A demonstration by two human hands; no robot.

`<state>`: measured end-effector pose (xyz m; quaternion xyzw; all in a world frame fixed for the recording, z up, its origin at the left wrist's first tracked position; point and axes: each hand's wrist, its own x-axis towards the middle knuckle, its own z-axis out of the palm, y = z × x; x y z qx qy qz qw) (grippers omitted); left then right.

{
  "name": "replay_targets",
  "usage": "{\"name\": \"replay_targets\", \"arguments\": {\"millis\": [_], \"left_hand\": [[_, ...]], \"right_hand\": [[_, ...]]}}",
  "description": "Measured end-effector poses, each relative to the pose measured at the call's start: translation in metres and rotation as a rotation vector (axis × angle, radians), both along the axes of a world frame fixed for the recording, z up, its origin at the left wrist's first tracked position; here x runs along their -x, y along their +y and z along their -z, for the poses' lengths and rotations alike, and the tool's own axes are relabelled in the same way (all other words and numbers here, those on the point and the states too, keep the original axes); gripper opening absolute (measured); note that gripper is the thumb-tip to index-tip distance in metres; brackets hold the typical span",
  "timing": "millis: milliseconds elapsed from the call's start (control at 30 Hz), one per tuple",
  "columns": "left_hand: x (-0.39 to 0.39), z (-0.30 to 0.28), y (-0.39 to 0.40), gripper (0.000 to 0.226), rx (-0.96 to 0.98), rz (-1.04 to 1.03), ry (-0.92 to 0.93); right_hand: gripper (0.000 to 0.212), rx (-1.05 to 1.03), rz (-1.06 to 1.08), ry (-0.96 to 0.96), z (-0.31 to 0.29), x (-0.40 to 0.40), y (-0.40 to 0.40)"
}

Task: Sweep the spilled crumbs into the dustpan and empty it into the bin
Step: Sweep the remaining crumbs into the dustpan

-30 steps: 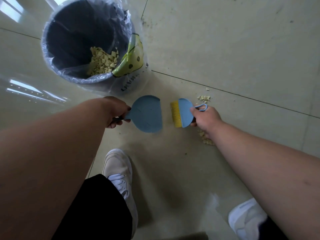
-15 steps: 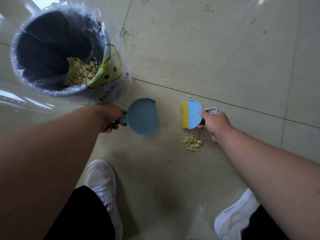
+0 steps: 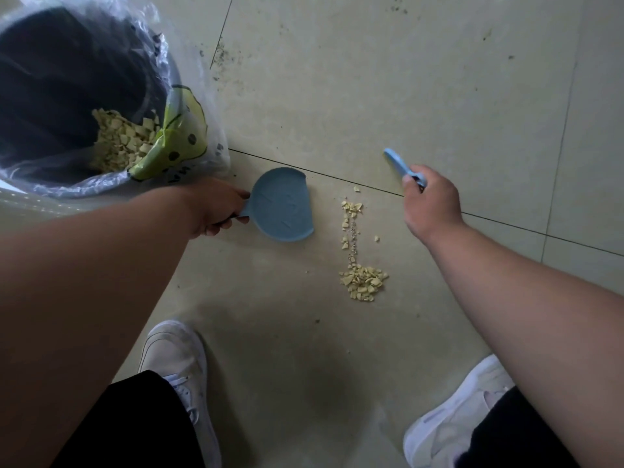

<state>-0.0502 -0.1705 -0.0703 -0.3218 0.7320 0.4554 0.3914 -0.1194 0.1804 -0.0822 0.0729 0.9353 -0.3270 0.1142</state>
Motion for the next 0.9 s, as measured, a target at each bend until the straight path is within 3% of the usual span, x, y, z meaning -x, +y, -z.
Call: {"name": "replay_targets", "arguments": {"millis": [367,900], "left_hand": [[-0.010,0.004,0.005,0.029,0.033,0.123,-0.047],[-0.039,-0.009,0.002,0.025,0.077,0.196,-0.087]], "right_hand": [[0.044,-0.036,-0.392,-0.057,0.024,-0.061,-0.029],[0.036,-0.076,-0.492,-0.035,0.005,-0.119,0.001]]}}
